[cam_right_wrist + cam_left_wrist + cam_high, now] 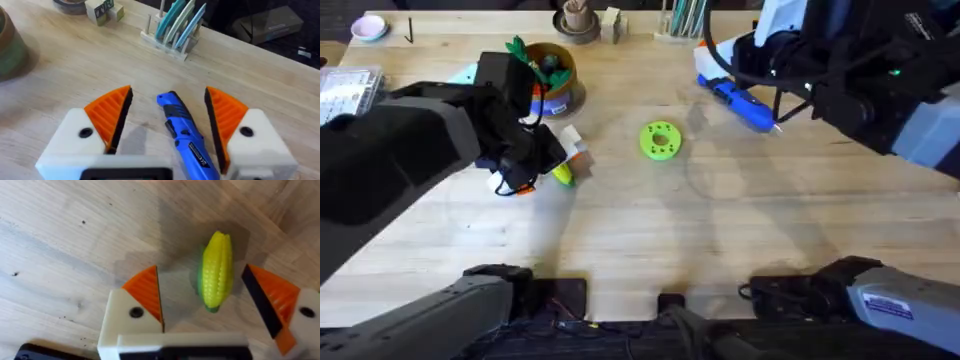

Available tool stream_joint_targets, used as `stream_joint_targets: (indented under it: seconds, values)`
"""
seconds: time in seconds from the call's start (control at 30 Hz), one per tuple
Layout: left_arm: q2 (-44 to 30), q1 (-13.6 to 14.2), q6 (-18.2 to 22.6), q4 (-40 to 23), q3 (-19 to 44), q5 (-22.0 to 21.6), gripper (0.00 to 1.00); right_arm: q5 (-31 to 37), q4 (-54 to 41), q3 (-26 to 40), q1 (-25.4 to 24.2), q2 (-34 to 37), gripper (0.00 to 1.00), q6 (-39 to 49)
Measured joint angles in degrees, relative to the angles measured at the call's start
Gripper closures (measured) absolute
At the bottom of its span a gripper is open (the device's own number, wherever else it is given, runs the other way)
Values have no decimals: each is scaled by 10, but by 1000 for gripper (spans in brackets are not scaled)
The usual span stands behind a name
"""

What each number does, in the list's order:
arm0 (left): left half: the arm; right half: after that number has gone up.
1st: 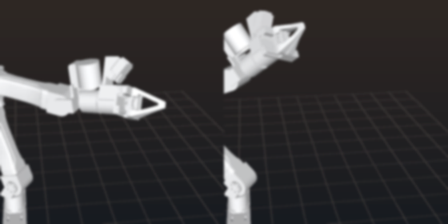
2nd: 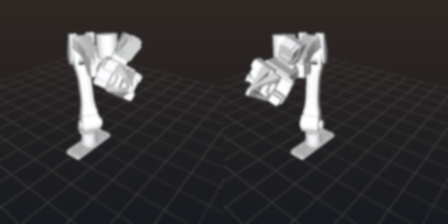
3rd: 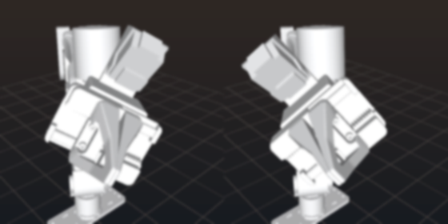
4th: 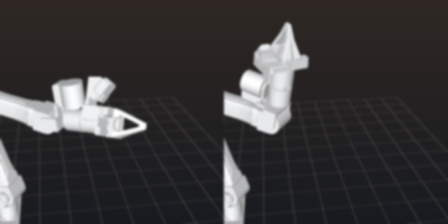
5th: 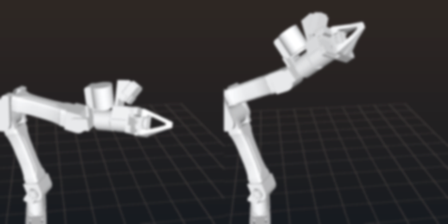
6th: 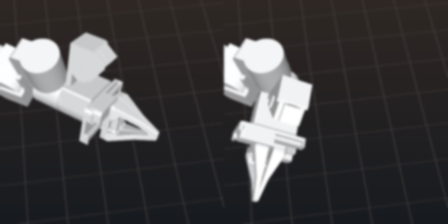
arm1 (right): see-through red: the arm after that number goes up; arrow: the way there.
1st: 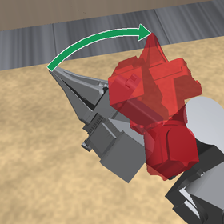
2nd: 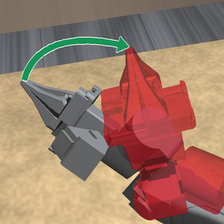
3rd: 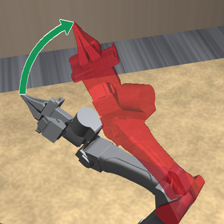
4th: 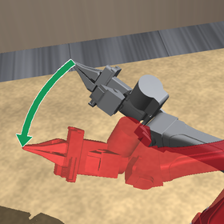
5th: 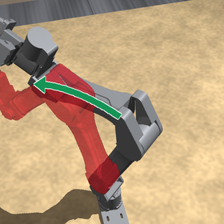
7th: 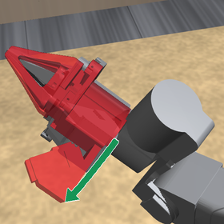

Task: Pick up the gripper from the table and insert it into the empty holder that is missing its gripper. Then pick up a screw, insert it into the mounting hole, and use the screwdriver to tighten it. Finally, clean up the table by picking up the vegetable and placing it into the bucket.

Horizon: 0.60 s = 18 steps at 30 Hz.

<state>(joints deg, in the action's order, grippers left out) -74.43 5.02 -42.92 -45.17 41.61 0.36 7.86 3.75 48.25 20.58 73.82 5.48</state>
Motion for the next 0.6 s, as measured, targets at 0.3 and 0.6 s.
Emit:
stream_joint_targets:
  seconds: [0.3,0.6]
  values:
    - [0,0,-5,2,-13,-5,66,0,0,0,0,0,89,0]
    - [0,0,-13,2,-13,-2,573,0,0,0,0,0,88,0]
